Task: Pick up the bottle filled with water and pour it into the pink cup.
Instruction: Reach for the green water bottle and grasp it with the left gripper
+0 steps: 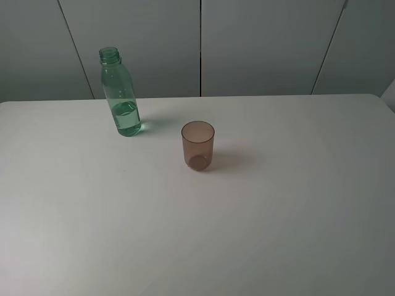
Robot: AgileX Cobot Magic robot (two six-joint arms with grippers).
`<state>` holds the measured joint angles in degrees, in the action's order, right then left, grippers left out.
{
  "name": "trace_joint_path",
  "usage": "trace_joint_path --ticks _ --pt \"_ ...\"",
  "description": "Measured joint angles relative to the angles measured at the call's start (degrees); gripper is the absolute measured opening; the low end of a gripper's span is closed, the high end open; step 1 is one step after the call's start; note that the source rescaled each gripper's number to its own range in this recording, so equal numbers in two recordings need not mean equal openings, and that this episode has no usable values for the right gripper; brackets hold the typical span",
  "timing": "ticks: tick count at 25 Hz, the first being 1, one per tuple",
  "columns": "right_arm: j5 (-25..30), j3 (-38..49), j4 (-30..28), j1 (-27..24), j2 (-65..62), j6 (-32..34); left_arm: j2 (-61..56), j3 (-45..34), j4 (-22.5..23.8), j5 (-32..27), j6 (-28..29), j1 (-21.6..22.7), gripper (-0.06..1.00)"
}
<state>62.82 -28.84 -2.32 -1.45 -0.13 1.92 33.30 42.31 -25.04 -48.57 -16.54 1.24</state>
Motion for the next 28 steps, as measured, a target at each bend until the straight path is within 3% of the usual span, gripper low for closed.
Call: trace_joint_path --ticks 4,10,14,19,23,28 --pt "0.00 0.00 0.00 0.00 0.00 0.00 9.65 0.32 -4.14 9.60 -5.29 -1.81 1.00" --pt "0.00 0.00 0.00 0.00 0.00 0.00 22.83 1.96 -6.18 25.58 -11.84 -15.01 1.00" --pt "0.00 0.00 0.00 0.00 0.00 0.00 30.35 1.96 -2.96 31.96 -14.14 -20.85 1.00" --pt "0.00 0.00 0.00 0.00 0.00 0.00 37.07 -2.53 1.63 43.82 -13.80 -22.57 1.00" --pt "0.00 0.00 0.00 0.00 0.00 0.00 40.59 -9.08 2.48 58.08 -13.60 -23.55 1.00" --pt "0.00 0.00 0.00 0.00 0.00 0.00 45.84 -14.67 2.60 70.01 -9.83 -23.77 1.00"
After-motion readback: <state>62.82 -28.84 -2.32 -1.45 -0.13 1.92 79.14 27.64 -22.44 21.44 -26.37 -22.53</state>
